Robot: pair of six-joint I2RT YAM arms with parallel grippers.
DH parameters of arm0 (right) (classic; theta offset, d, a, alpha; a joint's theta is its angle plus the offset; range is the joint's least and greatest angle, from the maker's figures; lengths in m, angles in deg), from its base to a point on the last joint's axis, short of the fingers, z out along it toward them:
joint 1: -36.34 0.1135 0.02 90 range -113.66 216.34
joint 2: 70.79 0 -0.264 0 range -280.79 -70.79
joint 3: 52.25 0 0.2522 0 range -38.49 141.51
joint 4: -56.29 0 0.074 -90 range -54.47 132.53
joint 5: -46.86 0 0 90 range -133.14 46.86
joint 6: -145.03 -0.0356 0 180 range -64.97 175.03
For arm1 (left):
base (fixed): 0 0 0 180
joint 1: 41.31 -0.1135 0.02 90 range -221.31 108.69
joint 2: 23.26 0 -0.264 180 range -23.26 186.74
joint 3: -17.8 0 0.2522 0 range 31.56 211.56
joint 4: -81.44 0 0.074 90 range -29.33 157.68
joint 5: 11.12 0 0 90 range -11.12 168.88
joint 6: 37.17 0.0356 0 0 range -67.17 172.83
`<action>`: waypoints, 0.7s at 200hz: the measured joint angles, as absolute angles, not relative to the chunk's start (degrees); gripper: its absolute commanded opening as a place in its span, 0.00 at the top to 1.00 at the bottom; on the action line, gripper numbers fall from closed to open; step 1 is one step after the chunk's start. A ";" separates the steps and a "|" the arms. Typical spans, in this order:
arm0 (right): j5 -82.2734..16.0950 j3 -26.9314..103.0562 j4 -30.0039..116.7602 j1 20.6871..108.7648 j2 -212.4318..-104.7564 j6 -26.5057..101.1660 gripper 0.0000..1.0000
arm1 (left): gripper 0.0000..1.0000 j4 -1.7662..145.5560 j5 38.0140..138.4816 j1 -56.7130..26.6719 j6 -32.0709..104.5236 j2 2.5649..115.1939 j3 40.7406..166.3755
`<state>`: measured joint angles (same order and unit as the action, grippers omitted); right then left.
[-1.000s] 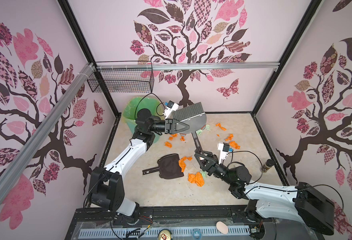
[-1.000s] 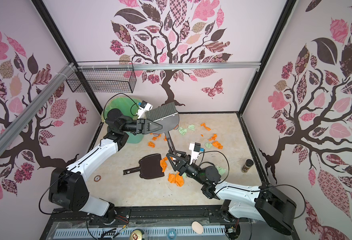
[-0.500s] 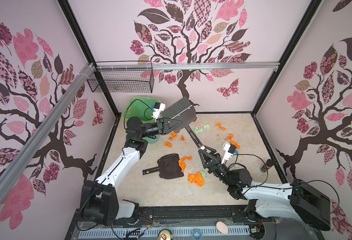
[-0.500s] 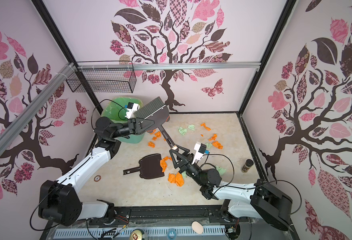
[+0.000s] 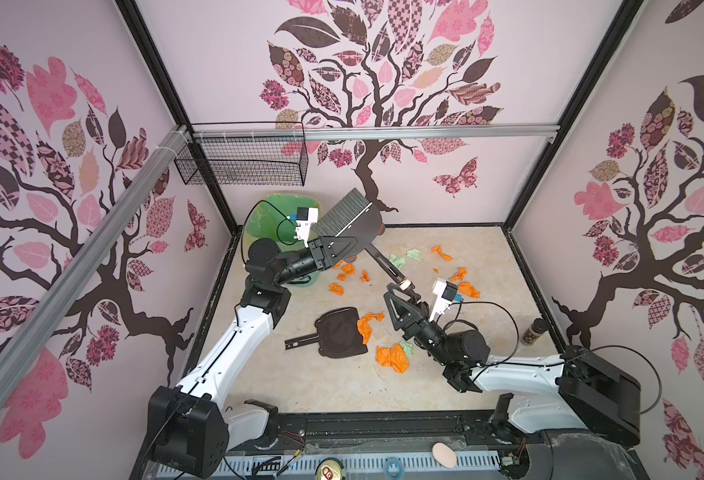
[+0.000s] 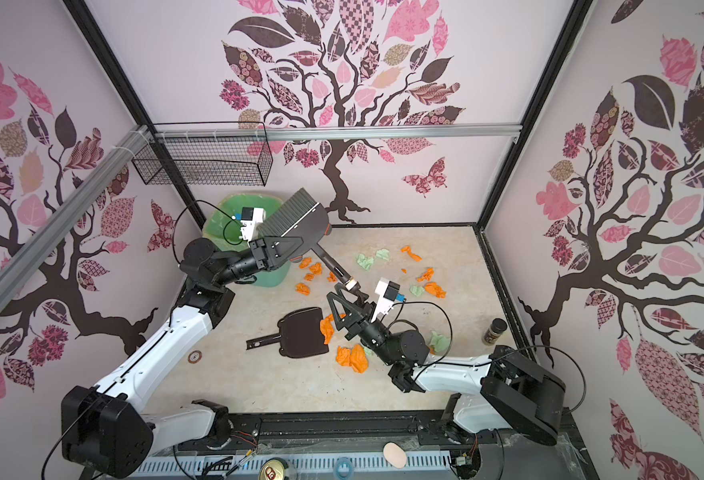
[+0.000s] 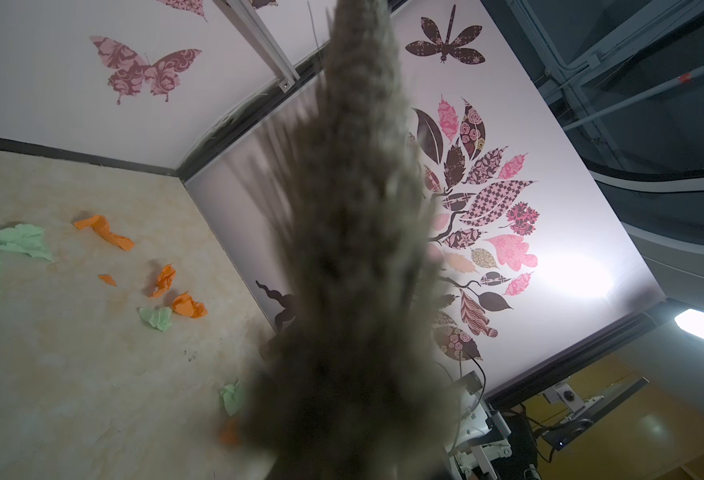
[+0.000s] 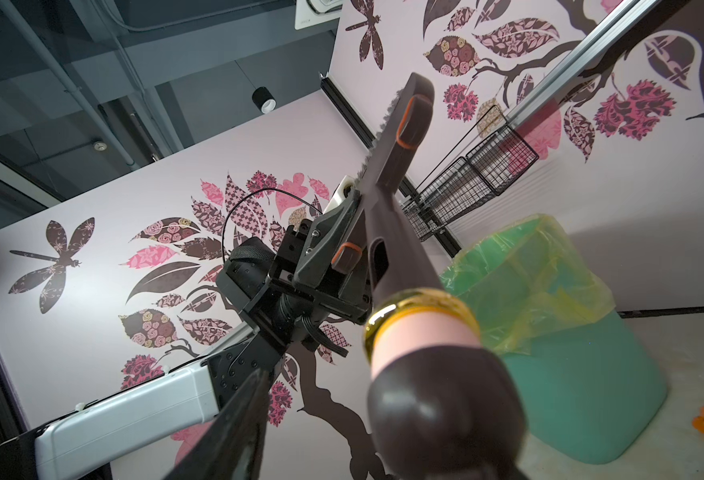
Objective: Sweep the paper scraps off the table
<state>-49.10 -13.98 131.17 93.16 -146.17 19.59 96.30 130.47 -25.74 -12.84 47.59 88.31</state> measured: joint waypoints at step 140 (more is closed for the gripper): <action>-51.44 -15.68 132.55 91.21 -145.80 19.20 0.34 | 1.00 98.07 129.44 -26.28 -12.95 46.78 87.35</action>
